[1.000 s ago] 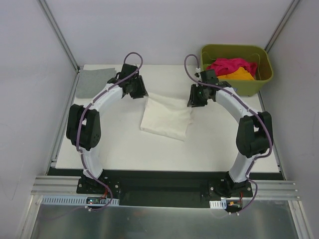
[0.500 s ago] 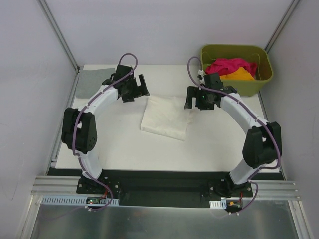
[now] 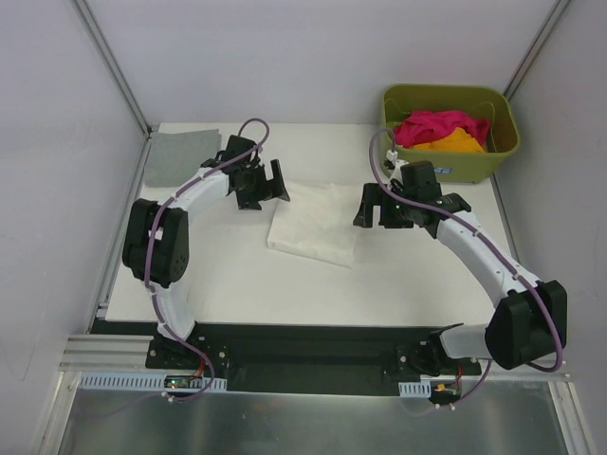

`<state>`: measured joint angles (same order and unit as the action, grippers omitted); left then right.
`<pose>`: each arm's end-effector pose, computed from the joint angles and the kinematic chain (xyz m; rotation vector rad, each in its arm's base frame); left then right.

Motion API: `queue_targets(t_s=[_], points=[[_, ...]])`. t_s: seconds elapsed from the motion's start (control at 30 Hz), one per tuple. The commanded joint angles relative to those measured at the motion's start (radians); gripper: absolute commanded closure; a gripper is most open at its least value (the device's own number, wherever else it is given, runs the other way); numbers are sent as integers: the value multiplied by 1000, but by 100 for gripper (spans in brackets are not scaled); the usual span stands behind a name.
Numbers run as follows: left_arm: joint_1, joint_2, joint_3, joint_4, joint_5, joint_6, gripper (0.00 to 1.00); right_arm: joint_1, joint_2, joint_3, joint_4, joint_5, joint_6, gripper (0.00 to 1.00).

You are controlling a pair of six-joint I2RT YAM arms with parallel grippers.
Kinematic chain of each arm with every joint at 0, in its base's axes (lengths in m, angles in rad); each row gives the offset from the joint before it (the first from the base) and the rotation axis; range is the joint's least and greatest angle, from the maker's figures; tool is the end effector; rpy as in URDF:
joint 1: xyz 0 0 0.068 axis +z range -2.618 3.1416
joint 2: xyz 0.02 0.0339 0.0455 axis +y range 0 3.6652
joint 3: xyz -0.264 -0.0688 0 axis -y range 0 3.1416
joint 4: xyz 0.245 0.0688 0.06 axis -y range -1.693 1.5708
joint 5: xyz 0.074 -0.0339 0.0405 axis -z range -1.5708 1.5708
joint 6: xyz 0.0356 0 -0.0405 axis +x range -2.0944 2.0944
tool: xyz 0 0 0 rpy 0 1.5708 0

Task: Fold and stack the t-shirts
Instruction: Smooth out wrinkles on the folded tshirt

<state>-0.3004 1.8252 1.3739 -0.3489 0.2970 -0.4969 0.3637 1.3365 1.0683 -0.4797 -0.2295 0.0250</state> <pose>0.3870 -0.1308 0.2386 -0.0922 2.4486 -0.7223 0.2686 0.1109 0.2893 -0.5096 2.2833 0.4611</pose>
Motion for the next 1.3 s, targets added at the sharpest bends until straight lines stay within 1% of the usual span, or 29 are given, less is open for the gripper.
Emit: queue_targets(t_s=[0.0,0.13,0.17,0.23,0.27,0.3,0.5,0.67,0.73,0.77,0.83,0.93,0.97,1.03,1.13,1.17,1.2,1.27], points=[[-6,52,17,-16,53,11,1,1,50,64,96,-91,21,3],[-9,66,27,-15,37,9,1,1,180,156,161,-154,65,3],[-9,72,30,-16,25,9,1,1,243,198,179,-163,73,3],[-9,82,40,-18,14,9,1,1,303,249,193,-185,91,3],[-9,92,47,-18,13,8,1,0,372,298,199,-188,96,3],[-9,100,59,-18,11,8,1,0,401,321,196,-189,95,3],[-9,158,119,-33,2,14,1,-19,607,461,178,-87,110,3],[-9,207,160,-56,-7,26,1,-37,717,496,130,-12,113,3],[-9,220,177,-67,4,27,1,-39,753,524,101,-7,95,3],[-8,227,180,-68,14,29,1,-40,756,533,60,-13,79,3],[-9,230,177,-71,37,26,1,-37,744,538,44,-24,30,3],[-9,232,162,-71,44,21,1,-29,684,542,0,-33,-19,3],[-9,227,156,-71,47,18,1,-22,635,533,-22,-27,-17,3],[-9,218,126,-73,54,1,1,-14,583,507,-40,14,-42,3],[-16,180,53,-64,96,-44,1,-9,478,377,-57,76,-28,3],[-22,151,28,-55,97,-54,1,-9,455,339,-48,96,16,3],[-28,135,-19,-50,87,-66,1,-9,422,281,-46,113,27,3],[-43,97,-62,-30,83,-81,1,-9,411,251,-53,137,50,3]])
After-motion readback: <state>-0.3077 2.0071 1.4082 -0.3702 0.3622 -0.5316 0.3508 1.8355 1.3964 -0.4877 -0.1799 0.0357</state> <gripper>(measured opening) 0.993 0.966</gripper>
